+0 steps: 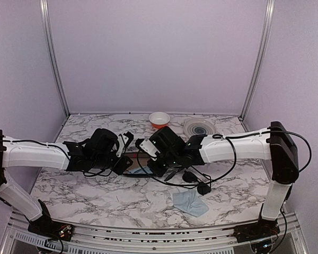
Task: Organize the sunglasses
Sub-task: Adjust the folded cleaning cloth on the sunglasses case.
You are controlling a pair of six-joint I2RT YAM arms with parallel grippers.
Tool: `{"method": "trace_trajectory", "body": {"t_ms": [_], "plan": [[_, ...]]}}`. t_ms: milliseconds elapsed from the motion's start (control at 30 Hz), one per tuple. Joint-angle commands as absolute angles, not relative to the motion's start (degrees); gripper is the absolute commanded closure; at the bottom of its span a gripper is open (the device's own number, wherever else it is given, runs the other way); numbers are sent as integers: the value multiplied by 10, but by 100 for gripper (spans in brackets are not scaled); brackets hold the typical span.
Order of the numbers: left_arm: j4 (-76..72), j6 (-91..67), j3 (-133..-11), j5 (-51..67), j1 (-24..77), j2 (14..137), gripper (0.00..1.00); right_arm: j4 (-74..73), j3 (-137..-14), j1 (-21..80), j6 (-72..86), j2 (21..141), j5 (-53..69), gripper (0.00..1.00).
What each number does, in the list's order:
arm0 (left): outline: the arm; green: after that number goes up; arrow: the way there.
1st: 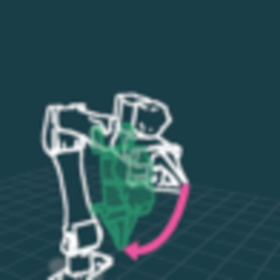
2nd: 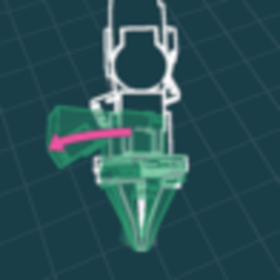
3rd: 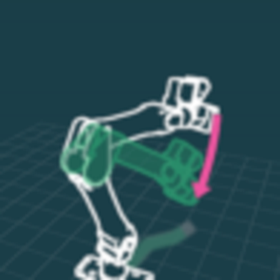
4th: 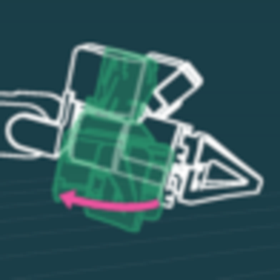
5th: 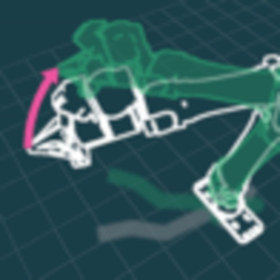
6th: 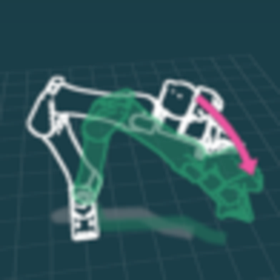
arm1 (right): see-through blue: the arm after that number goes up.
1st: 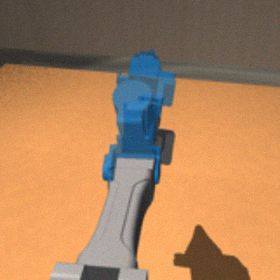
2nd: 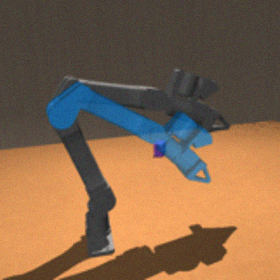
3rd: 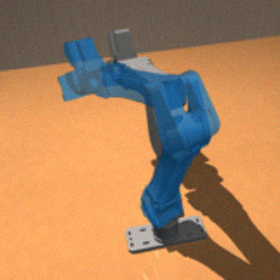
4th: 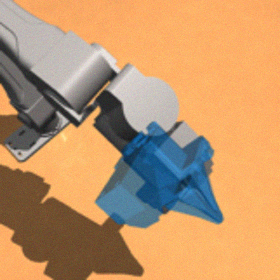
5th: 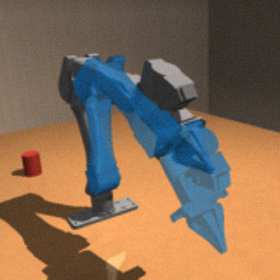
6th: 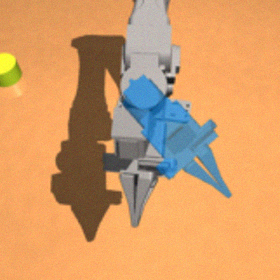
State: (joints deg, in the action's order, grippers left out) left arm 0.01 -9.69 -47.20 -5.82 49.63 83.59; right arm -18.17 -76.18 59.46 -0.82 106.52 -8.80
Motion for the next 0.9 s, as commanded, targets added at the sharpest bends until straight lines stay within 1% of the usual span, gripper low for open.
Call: {"method": "trace_trajectory", "body": {"t_ms": [0, 467, 700, 867], "plan": [[33, -42, -518, -28, 498, 885, 73, -158, -755, 583, 18, 1083, -69, 80], [81, -15, -593, -7, 491, 993, 73, -127, -714, 571, 25, 1098, -55, 82], [104, -6, -591, -2, 489, 1006, 73, -122, -709, 571, 24, 1103, -53, 82], [108, 5, -577, 8, 489, 996, 70, -121, -708, 570, 23, 1108, -51, 82]]}}
